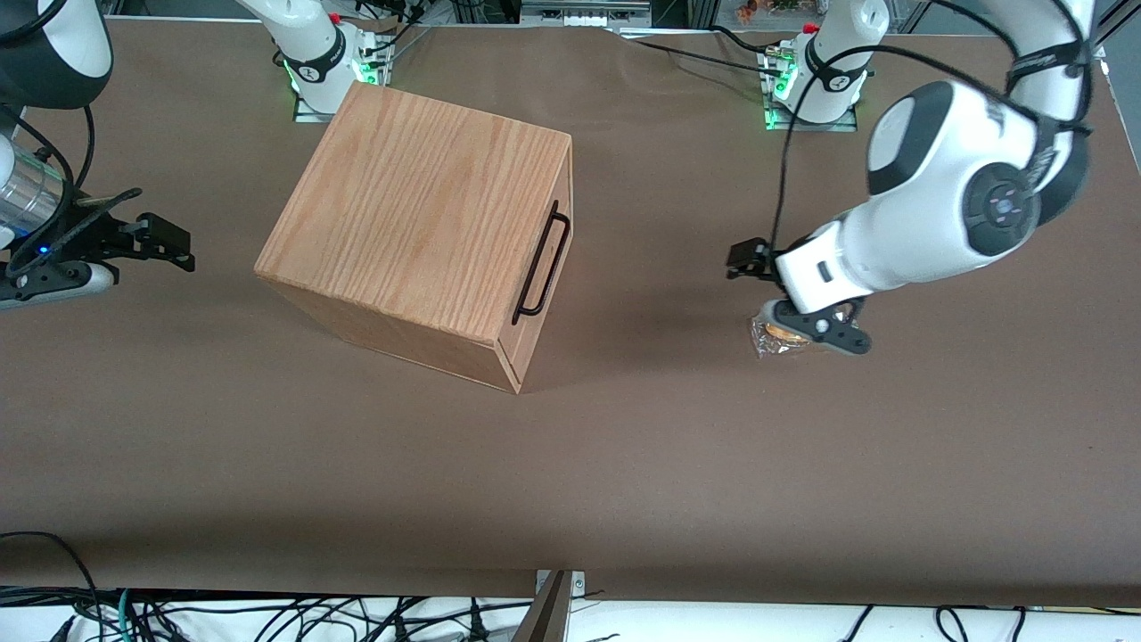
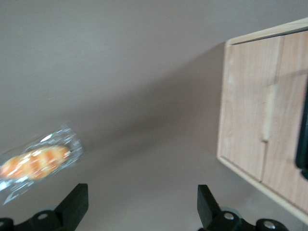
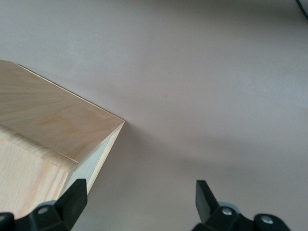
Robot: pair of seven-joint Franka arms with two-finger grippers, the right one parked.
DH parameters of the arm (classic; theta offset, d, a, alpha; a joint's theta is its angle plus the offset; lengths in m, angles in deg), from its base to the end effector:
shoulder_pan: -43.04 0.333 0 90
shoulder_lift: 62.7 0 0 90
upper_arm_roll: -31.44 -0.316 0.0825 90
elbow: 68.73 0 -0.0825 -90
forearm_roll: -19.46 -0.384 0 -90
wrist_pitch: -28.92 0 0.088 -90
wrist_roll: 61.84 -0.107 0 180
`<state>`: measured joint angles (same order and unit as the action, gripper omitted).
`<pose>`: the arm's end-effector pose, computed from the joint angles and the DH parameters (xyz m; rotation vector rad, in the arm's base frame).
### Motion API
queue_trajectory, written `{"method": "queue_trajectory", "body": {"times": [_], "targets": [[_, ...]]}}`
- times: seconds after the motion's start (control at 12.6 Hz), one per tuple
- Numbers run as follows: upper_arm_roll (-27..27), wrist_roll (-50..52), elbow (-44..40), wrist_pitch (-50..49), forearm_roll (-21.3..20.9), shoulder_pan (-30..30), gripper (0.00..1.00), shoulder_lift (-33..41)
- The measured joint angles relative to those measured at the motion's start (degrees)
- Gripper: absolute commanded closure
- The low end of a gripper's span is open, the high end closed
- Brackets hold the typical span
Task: Open top drawer with left arm
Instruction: 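Move the open left gripper down to the black drawer handle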
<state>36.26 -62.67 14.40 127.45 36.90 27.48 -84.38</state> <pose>0.6142 -0.2492 0.4675 2.7934 -0.4277 -0.2312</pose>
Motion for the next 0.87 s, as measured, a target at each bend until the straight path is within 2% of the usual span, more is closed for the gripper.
{"method": "queue_trajectory", "body": {"times": [0.48,0.71,0.87], "targets": [[0.1,5.1,-1.1,9.6,7.2,-8.3,0.00,-4.9],[0.1,8.9,-1.2,13.3,8.5,-11.9,0.00,-6.8],[0.1,10.8,-1.2,15.8,11.4,-13.7,0.00,-8.5]]}}
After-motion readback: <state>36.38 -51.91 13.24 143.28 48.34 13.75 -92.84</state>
